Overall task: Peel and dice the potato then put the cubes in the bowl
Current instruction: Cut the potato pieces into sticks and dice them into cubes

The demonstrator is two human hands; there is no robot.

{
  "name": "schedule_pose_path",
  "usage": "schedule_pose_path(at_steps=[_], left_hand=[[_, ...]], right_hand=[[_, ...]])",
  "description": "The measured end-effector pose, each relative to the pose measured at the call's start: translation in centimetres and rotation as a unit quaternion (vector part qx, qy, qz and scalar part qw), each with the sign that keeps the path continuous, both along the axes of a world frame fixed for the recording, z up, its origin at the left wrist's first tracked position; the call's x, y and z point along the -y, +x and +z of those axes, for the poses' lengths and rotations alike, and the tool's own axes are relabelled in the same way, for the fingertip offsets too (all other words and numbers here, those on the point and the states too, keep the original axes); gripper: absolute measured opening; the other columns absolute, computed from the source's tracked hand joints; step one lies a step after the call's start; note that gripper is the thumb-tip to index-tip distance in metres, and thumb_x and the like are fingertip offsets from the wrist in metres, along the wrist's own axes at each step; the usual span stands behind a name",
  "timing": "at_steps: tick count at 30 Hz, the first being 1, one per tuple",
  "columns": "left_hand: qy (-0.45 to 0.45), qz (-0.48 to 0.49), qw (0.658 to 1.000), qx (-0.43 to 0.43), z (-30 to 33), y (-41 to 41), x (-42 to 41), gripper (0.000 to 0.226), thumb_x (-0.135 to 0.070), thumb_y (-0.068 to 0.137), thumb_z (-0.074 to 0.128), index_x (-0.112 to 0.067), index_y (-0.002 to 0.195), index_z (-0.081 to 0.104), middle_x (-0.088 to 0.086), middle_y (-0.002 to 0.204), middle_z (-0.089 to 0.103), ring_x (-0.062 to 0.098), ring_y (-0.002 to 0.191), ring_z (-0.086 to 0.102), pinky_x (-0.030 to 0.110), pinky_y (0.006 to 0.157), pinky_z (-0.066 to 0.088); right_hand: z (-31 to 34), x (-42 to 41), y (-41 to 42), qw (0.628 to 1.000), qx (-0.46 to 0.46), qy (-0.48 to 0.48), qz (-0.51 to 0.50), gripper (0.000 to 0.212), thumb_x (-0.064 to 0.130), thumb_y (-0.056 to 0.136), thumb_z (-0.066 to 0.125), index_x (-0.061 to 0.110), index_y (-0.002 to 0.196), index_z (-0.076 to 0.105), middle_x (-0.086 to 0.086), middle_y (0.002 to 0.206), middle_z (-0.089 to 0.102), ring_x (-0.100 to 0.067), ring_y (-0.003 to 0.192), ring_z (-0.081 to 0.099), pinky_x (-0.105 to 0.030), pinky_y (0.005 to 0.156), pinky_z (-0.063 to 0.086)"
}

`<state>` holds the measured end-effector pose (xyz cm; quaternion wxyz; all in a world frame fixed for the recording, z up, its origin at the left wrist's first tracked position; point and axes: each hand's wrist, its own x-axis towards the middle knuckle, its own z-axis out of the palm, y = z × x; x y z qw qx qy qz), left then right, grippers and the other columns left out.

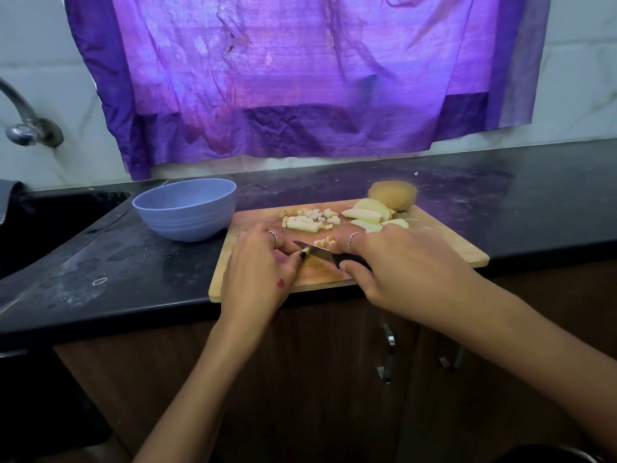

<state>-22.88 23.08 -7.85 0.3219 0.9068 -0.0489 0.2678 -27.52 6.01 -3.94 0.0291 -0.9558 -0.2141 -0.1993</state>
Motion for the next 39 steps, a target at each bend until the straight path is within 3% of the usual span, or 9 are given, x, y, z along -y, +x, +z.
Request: schedule_pose_path(at_steps=[3,6,12,16,20,25,31,36,39], left_hand=[[0.007,0.009,1.0,-0.005,0.0,0.0,-0.1,0.016,-0.03,0.081,0.075,-0.016,0.074,0.072,-0.003,0.091,0.062,0.013,0.086,0.057,0.032,0.075,0.047],[0.012,0.006,1.0,-0.008,0.1,0.0,-0.2,0.014,-0.03,0.082,0.074,-0.017,0.078,0.074,-0.005,0.095,0.06,0.01,0.085,0.054,0.028,0.072,0.043],[0.014,-0.005,1.0,-0.002,0.2,-0.2,-0.1,0.005,-0.024,0.083,0.073,-0.02,0.08,0.074,-0.007,0.098,0.062,0.004,0.077,0.054,0.018,0.069,0.036],[0.021,-0.004,1.0,0.004,0.4,-0.1,-0.1,0.004,-0.022,0.083,0.073,-0.018,0.082,0.075,-0.006,0.103,0.06,0.004,0.083,0.051,0.017,0.072,0.034],[0.029,0.006,1.0,0.002,0.4,0.0,-0.1,0.007,-0.022,0.084,0.072,-0.016,0.082,0.075,-0.008,0.101,0.056,0.004,0.077,0.048,0.013,0.069,0.029],[0.036,0.021,0.999,-0.002,0.3,0.3,-0.2,0.009,-0.022,0.084,0.072,-0.015,0.08,0.074,-0.007,0.103,0.052,0.005,0.087,0.046,0.015,0.07,0.028],[0.017,0.014,1.0,-0.017,0.3,0.3,-0.2,0.009,-0.019,0.085,0.07,-0.012,0.082,0.075,0.001,0.097,0.063,0.007,0.073,0.051,0.013,0.057,0.032],[0.005,0.021,0.999,-0.035,0.6,0.0,0.0,0.009,-0.017,0.086,0.069,-0.012,0.083,0.075,0.004,0.093,0.068,0.014,0.08,0.059,0.021,0.069,0.038],[0.004,0.025,0.999,-0.04,0.7,-0.1,0.1,0.009,-0.016,0.086,0.068,-0.011,0.082,0.075,0.005,0.089,0.069,0.015,0.078,0.06,0.021,0.067,0.038]], right_hand=[[0.1,0.2,-0.6,1.0,0.024,0.01,-0.014,0.033,0.043,0.099,0.035,0.035,0.127,0.051,0.01,0.072,0.037,-0.017,0.079,0.05,-0.029,0.062,0.035],[-0.1,0.0,-0.9,0.998,0.033,0.048,0.004,0.034,0.043,0.099,0.035,0.036,0.129,0.051,0.006,0.094,0.06,-0.017,0.09,0.058,-0.03,0.066,0.038],[-0.7,-0.5,-0.8,0.998,0.006,0.061,-0.001,0.031,0.041,0.099,0.04,0.034,0.126,0.054,0.015,0.069,0.028,-0.009,0.075,0.045,-0.025,0.057,0.03],[-0.8,-0.6,-0.5,0.997,-0.017,0.073,0.0,0.026,0.038,0.099,0.043,0.03,0.121,0.055,0.017,0.069,0.027,-0.005,0.061,0.035,-0.016,0.051,0.026],[-0.8,-0.8,0.1,0.995,-0.034,0.089,0.004,0.028,0.038,0.098,0.044,0.031,0.123,0.054,0.016,0.068,0.03,-0.001,0.058,0.032,-0.019,0.05,0.025],[-1.0,-1.3,0.8,0.996,-0.027,0.088,0.01,0.031,0.04,0.097,0.045,0.033,0.127,0.052,0.008,0.086,0.044,-0.009,0.073,0.043,-0.027,0.065,0.037],[-0.6,-1.5,1.0,0.998,-0.021,0.053,0.015,0.031,0.04,0.098,0.043,0.032,0.126,0.053,0.004,0.087,0.051,-0.013,0.071,0.044,-0.027,0.057,0.033],[0.3,-1.3,0.9,0.999,-0.023,0.019,0.02,0.03,0.04,0.099,0.043,0.033,0.126,0.052,0.007,0.083,0.04,-0.017,0.079,0.048,-0.029,0.057,0.032],[0.5,-1.0,1.1,0.999,-0.021,0.013,0.026,0.028,0.038,0.099,0.044,0.033,0.125,0.052,0.002,0.097,0.054,-0.02,0.095,0.056,-0.029,0.062,0.033]])
